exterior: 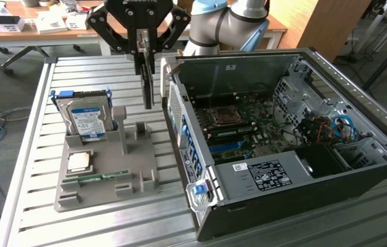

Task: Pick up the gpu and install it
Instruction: 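Pick up the gpu and move the gpu toward the slot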

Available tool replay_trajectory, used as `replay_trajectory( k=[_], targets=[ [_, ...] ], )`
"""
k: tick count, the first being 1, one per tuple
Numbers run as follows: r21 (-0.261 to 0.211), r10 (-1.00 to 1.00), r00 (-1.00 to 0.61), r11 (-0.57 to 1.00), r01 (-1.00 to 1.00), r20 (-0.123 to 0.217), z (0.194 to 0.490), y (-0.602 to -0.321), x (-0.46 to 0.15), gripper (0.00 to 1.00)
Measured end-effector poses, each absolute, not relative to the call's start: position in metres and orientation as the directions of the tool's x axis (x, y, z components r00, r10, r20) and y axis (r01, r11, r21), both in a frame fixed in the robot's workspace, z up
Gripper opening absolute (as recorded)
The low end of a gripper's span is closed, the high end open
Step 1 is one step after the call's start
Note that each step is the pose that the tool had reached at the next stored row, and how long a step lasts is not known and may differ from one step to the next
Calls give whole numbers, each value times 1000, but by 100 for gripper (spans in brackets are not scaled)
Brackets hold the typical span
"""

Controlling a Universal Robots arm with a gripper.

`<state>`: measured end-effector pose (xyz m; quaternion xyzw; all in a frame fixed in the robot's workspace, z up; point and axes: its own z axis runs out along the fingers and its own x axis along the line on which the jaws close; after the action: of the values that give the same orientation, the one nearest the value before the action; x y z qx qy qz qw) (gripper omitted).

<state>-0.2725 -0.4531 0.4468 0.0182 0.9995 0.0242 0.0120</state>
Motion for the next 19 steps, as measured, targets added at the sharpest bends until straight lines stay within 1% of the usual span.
replay_trajectory(
  k=[19],
  targets=[
    [53, 37, -999, 998, 36, -23, 447, -453, -197, 26]
  ],
)
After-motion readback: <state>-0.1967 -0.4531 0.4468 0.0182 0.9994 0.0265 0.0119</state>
